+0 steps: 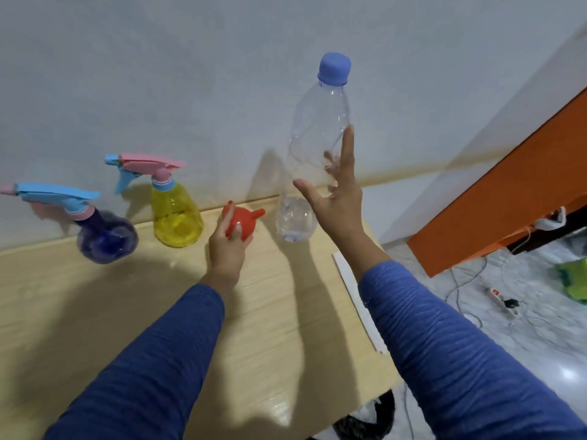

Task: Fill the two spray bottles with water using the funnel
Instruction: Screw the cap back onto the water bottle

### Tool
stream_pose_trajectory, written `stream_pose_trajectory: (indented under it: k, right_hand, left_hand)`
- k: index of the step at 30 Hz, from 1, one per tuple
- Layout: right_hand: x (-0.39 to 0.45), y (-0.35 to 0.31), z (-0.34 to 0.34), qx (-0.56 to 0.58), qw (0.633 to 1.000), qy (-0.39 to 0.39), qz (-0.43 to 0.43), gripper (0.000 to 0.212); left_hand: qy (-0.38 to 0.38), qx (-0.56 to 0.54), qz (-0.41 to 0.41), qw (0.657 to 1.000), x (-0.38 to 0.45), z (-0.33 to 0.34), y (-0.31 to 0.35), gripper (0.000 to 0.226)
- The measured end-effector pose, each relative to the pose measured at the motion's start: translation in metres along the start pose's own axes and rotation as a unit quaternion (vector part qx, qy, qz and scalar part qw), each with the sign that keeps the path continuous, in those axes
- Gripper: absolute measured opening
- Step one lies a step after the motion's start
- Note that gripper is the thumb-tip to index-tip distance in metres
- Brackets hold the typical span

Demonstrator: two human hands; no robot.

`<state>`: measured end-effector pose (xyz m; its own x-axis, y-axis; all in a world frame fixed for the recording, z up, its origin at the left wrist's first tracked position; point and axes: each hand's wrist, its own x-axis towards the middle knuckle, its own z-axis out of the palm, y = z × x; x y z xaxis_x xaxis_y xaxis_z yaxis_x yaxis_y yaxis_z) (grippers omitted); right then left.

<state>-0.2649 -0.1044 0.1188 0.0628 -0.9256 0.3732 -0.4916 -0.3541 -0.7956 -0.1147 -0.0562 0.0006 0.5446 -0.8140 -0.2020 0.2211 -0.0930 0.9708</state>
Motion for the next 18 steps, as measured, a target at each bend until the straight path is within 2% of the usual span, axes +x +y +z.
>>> stream_pose_trajectory:
  k: [3,7,9,14,18]
  right_hand:
    - [0.021,0.01,0.006,0.018,0.999,-0.035,-0.014,0.106]
    - [0.038,0.024,0.015,0.038,0.996,-0.077,-0.024,0.107]
    - [0.044,0.03,0.019,0.051,0.994,-0.094,-0.024,0.107]
    - [0.054,0.037,0.025,0.068,0.991,-0.114,-0.028,0.107]
    - [0.064,0.039,0.029,0.08,0.988,-0.127,-0.037,0.107]
  left_hand:
    - [0.071,-0.002,-0.011,0.997,0.004,0.007,-0.011,0.056]
    - [0.138,0.197,-0.006,0.971,0.007,0.014,-0.017,0.066]
    - [0.164,0.247,-0.004,0.955,0.011,0.017,-0.02,0.066]
    - [0.21,0.303,-0.025,0.929,0.017,0.021,-0.029,0.064]
    - [0.215,0.414,-0.017,0.884,0.025,0.021,-0.03,0.063]
